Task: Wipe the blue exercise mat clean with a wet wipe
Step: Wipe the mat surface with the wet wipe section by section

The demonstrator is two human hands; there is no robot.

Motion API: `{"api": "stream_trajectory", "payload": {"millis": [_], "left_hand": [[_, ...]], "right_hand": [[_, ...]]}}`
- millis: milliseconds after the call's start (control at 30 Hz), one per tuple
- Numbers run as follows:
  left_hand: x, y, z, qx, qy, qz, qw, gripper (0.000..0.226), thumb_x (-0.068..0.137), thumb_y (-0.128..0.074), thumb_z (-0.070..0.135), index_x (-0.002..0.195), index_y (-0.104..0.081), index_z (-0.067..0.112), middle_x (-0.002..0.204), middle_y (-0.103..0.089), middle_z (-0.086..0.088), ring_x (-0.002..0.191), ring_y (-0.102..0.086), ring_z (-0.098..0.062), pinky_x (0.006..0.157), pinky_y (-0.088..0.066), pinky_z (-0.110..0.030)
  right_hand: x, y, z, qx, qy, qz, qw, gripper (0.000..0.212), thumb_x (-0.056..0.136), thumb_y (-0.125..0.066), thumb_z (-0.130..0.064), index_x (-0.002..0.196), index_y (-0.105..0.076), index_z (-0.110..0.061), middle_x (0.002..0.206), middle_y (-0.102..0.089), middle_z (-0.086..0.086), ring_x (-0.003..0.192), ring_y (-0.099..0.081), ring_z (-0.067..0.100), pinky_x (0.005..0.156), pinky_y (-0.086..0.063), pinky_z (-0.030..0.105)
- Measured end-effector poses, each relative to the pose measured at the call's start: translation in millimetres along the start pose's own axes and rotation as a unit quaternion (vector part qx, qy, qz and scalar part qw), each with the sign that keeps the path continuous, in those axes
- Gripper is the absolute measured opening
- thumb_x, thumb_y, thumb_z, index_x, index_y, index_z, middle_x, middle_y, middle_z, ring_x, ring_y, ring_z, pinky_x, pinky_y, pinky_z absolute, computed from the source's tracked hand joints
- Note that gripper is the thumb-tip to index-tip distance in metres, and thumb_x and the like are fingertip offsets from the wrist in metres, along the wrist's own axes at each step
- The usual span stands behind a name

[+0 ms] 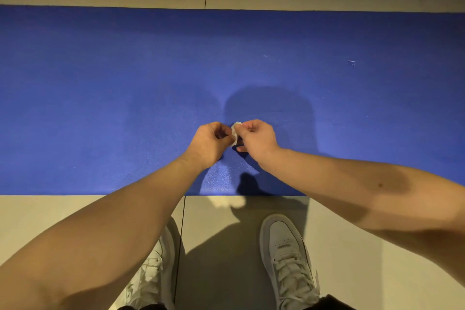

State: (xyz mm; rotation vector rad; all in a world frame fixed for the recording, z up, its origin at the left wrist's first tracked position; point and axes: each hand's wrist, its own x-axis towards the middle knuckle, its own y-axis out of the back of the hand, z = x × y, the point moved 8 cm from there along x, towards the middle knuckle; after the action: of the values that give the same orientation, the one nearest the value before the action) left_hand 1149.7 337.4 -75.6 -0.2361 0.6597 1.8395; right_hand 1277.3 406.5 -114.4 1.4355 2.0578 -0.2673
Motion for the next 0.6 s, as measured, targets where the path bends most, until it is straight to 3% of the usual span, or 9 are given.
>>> {"api": "stream_trajectory", "payload": {"millis": [67, 133, 200, 300, 367, 433, 500, 600], "left_hand": [[-4.2, 2.5, -3.2, -0.013, -0.004, 0.008, 1.0, 0.001, 0.093, -0.068, 0.007, 0.093, -0.069, 0.008, 0.069, -0.06, 0.0, 0.054, -0.05, -0.007, 0.051, -0.042, -0.017], [-3.9, 9.3, -12.9, 0.003, -0.002, 0.032, 0.999, 0.005, 0.094, -0.066, 0.009, 0.096, -0.07, 0.01, 0.075, -0.063, -0.002, 0.061, -0.055, -0.005, 0.064, -0.049, -0.02], [-3.2, 18.4, -25.0, 0.086, 0.004, 0.056, 0.995, 0.01, 0.094, -0.065, 0.014, 0.103, -0.07, 0.014, 0.092, -0.068, -0.002, 0.083, -0.063, -0.015, 0.084, -0.053, -0.029], [-4.8, 24.9, -35.8, 0.25, -0.017, 0.055, 0.967, 0.026, 0.093, -0.066, 0.019, 0.118, -0.067, 0.015, 0.124, -0.059, -0.006, 0.114, -0.054, -0.025, 0.103, -0.045, -0.036], [-9.6, 23.6, -37.8, 0.341, -0.029, 0.042, 0.938, 0.04, 0.092, -0.067, 0.025, 0.131, -0.062, 0.016, 0.142, -0.049, -0.006, 0.129, -0.041, -0.029, 0.108, -0.038, -0.036], [-13.1, 22.7, -43.5, 0.408, -0.015, 0.032, 0.912, 0.053, 0.092, -0.068, 0.034, 0.141, -0.053, 0.019, 0.153, -0.037, -0.003, 0.138, -0.03, -0.029, 0.111, -0.035, -0.04], [-15.4, 21.7, -51.6, 0.439, 0.007, 0.016, 0.898, 0.064, 0.09, -0.069, 0.041, 0.146, -0.045, 0.022, 0.159, -0.026, -0.002, 0.142, -0.022, -0.03, 0.111, -0.034, -0.044], [-17.3, 17.7, -60.0, 0.452, 0.024, -0.01, 0.892, 0.076, 0.088, -0.071, 0.046, 0.151, -0.036, 0.025, 0.163, -0.014, -0.001, 0.145, -0.014, -0.031, 0.112, -0.032, -0.046]], "right_hand": [[5.1, 10.2, -3.3, -0.047, 0.035, 0.018, 0.998, 0.017, 0.096, -0.07, -0.023, 0.093, -0.063, -0.008, 0.08, -0.074, 0.008, 0.075, -0.074, 0.014, 0.074, -0.062, 0.037], [3.9, 23.2, -19.2, -0.141, 0.103, 0.033, 0.984, 0.013, 0.098, -0.063, -0.021, 0.092, -0.06, -0.011, 0.071, -0.068, -0.001, 0.068, -0.069, 0.004, 0.071, -0.057, 0.028], [1.4, 32.7, -32.3, -0.269, 0.186, 0.037, 0.944, 0.012, 0.101, -0.056, -0.024, 0.095, -0.059, -0.014, 0.076, -0.067, -0.006, 0.077, -0.066, 0.018, 0.067, -0.052, 0.036], [-9.7, 30.6, -31.5, -0.451, 0.292, 0.016, 0.844, 0.013, 0.102, -0.052, -0.019, 0.097, -0.062, -0.012, 0.085, -0.067, 0.004, 0.086, -0.058, 0.03, 0.066, -0.038, 0.037], [-19.8, 17.7, -16.3, -0.496, 0.327, -0.036, 0.803, 0.013, 0.1, -0.052, -0.013, 0.096, -0.064, -0.01, 0.096, -0.068, 0.011, 0.097, -0.059, 0.036, 0.074, -0.038, 0.038], [-28.2, 4.6, 4.3, -0.523, 0.345, -0.081, 0.775, 0.021, 0.101, -0.05, -0.013, 0.114, -0.066, -0.009, 0.126, -0.064, 0.013, 0.127, -0.053, 0.036, 0.093, -0.044, 0.043], [-30.2, -5.4, 30.3, -0.568, 0.336, -0.112, 0.743, 0.046, 0.107, -0.041, -0.026, 0.15, -0.046, -0.012, 0.162, -0.035, 0.01, 0.155, -0.021, 0.029, 0.119, -0.029, 0.044], [-29.1, -9.9, 53.3, -0.624, 0.285, -0.124, 0.717, 0.065, 0.108, -0.017, -0.049, 0.164, -0.003, -0.019, 0.17, 0.013, 0.009, 0.155, 0.02, 0.029, 0.127, 0.003, 0.046]]}}
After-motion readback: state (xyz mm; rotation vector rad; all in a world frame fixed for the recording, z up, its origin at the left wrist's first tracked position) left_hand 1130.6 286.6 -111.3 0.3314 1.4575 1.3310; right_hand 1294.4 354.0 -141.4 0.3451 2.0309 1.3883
